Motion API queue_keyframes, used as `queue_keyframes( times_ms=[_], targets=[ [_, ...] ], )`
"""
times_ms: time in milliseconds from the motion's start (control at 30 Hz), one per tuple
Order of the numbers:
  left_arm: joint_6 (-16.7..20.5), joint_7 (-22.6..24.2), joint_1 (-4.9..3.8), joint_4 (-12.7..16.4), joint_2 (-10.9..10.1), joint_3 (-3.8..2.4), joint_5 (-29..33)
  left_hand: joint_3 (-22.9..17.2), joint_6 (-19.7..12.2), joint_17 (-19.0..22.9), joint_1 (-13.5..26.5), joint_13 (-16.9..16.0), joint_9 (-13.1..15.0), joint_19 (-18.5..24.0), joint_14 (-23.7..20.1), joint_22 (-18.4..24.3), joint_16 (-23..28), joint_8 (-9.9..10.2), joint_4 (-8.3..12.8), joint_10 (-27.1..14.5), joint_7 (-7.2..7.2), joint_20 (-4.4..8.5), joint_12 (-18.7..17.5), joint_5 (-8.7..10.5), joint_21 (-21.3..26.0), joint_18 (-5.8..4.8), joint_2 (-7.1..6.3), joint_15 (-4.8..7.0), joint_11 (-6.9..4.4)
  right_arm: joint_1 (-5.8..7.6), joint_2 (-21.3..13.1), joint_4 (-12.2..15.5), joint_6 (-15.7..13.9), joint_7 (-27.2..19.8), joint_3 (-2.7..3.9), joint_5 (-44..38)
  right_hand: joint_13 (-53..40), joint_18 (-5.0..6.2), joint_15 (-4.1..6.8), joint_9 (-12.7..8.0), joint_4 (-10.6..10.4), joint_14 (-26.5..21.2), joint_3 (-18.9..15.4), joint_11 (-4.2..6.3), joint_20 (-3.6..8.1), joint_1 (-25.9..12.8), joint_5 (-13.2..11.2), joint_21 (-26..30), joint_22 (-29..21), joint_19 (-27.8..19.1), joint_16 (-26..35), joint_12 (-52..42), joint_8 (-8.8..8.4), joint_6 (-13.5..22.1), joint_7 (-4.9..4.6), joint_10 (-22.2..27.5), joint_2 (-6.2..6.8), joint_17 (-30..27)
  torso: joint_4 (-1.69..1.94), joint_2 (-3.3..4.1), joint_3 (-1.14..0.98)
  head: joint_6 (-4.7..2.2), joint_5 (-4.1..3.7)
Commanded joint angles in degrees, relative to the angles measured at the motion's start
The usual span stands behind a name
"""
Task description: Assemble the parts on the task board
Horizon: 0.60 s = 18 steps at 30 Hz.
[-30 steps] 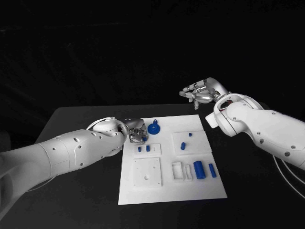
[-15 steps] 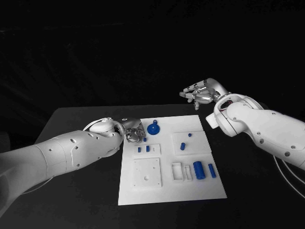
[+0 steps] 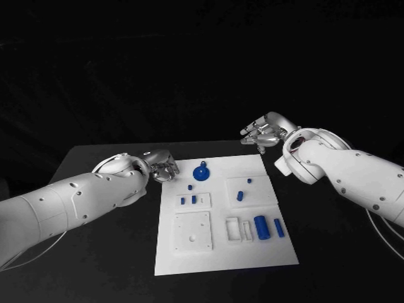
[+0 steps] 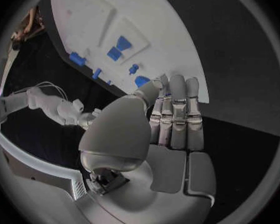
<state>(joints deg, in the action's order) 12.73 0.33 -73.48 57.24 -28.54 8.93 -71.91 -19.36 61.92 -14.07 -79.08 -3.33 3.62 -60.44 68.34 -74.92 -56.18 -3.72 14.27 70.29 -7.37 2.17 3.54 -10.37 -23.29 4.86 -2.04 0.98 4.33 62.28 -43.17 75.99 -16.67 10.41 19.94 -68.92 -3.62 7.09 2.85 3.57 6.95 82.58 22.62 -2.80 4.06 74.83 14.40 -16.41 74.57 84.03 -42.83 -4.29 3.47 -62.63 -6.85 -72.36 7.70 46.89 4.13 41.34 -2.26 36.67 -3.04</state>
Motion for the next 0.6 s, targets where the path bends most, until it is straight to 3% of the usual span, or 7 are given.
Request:
queue_keyframes(
  times_ms=[33,133,200,333,433,500,600],
  targets=[
    [3.1,4.4,-0.57,1.7,-1.8,-1.49,17.4,-0.2,0.2,3.6,0.5,0.0,-0.1,3.6,-3.2,0.5,8.2,0.2,-0.5,-0.3,-0.2,-0.95,0.0,0.07,3.6,-0.66,-0.28,-0.9,0.37,-0.27,-0.5,-0.7,7.1,-0.9,-0.48,-13.5,0.2,0.91,-0.52,0.1,0.9,0.0,1.9,-0.51,-0.43,-0.9,-1.0,-0.5,0.4,2.1,-0.4,0.7,0.16,-1.2,0.34,1.0,0.32,0.1,-0.02,-0.16,0.09,-0.27,-0.83],
    [2.7,6.1,-0.91,3.5,-3.7,-2.66,27.3,-0.2,-1.0,8.0,2.2,0.0,-0.1,7.6,-6.0,4.3,18.3,0.2,-1.4,-2.3,-0.2,-2.71,-0.1,0.05,9.0,-1.74,-0.46,-2.75,1.12,-0.51,-0.8,-0.9,8.0,-0.4,-1.03,-20.4,0.2,1.04,-0.7,0.1,1.4,0.0,3.0,-0.71,-0.69,-1.6,-1.5,-0.6,0.6,2.0,-0.5,0.7,0.11,-1.5,0.39,1.7,0.85,0.0,-0.12,-0.2,0.12,-0.7,-1.49],
    [2.4,7.7,-1.11,4.9,-5.1,-3.22,33.4,0.2,-1.2,10.6,2.8,0.0,-0.1,8.8,-5.4,8.5,26.7,0.1,-2.1,-3.3,-0.34,-4.08,-0.1,0.2,13.3,-2.08,-0.59,-4.04,1.6,-0.69,-1.0,-1.1,8.5,0.5,-1.51,-25.0,0.2,1.0,-0.71,0.1,0.9,0.1,2.7,-0.65,-0.76,-2.6,-4.3,-0.3,0.6,2.1,-0.5,0.7,0.1,-1.6,0.95,2.0,1.58,-0.2,-0.12,-0.33,0.24,-0.79,-1.65],
    [1.4,11.5,-1.29,7.7,-7.3,-3.73,43.4,3.4,-1.4,10.4,3.8,0.0,-0.1,7.6,-2.7,17.6,39.9,0.1,-4.2,-3.9,-0.1,-6.0,-0.1,6.12,19.9,-2.36,-0.55,-5.63,1.94,-0.94,-1.2,-1.2,10.3,2.4,-2.39,-30.6,0.2,1.03,-0.87,0.1,0.1,0.4,2.2,-1.01,-0.83,-2.8,-7.7,0.7,0.0,2.2,-0.5,0.7,0.09,-1.1,1.17,3.6,2.69,-0.5,0.05,-0.48,0.44,-0.88,-1.92],
    [0.5,13.9,-1.25,10.2,-8.8,-3.88,48.7,9.6,-1.7,10.1,1.5,0.0,-0.1,7.1,0.0,31.5,52.1,0.1,-5.5,-4.8,-0.28,-7.5,0.0,6.8,19.8,-1.76,0.82,-7.0,2.37,-1.32,-1.4,-0.7,11.8,3.6,-2.81,-32.9,0.2,1.09,-1.07,0.1,-0.7,0.7,1.6,-1.2,-1.01,-2.5,-9.0,0.9,-0.5,2.4,-0.5,0.7,0.09,-0.7,1.28,4.4,3.17,-0.8,0.17,-0.6,0.72,-0.87,-2.13],
    [-0.6,15.0,-1.14,11.6,-9.6,-3.93,50.6,12.3,-1.8,10.2,0.4,0.0,-0.1,5.1,-0.3,38.9,52.6,0.1,-5.2,-5.6,-0.34,-7.49,0.1,6.37,19.6,-1.59,1.84,-7.2,2.64,-1.68,-1.6,-0.3,12.6,4.2,-2.95,-34.0,0.2,1.19,-1.46,0.1,-1.2,1.0,0.8,-1.19,-1.39,-2.0,-9.6,0.0,-0.7,2.4,-0.8,0.7,0.11,-0.3,1.4,4.5,3.17,-1.4,0.18,-0.63,0.91,-0.91,-2.2],
    [-2.4,16.2,-0.86,13.5,-10.8,-3.97,52.3,12.1,-1.8,10.3,0.0,0.0,-0.1,4.3,-0.4,42.1,52.7,0.1,-3.7,-5.6,-0.26,-7.39,-0.1,4.07,19.5,-1.34,2.83,-7.14,2.57,-2.36,-1.7,0.4,13.3,4.8,-3.09,-35.2,0.2,1.38,-1.58,0.1,-1.6,1.2,0.1,-1.26,-1.54,-1.4,-10.0,-0.9,-1.1,2.5,-1.3,0.7,0.12,-0.1,1.25,4.6,3.24,-2.5,0.13,-0.85,1.26,-0.98,-2.05]
  ],
)
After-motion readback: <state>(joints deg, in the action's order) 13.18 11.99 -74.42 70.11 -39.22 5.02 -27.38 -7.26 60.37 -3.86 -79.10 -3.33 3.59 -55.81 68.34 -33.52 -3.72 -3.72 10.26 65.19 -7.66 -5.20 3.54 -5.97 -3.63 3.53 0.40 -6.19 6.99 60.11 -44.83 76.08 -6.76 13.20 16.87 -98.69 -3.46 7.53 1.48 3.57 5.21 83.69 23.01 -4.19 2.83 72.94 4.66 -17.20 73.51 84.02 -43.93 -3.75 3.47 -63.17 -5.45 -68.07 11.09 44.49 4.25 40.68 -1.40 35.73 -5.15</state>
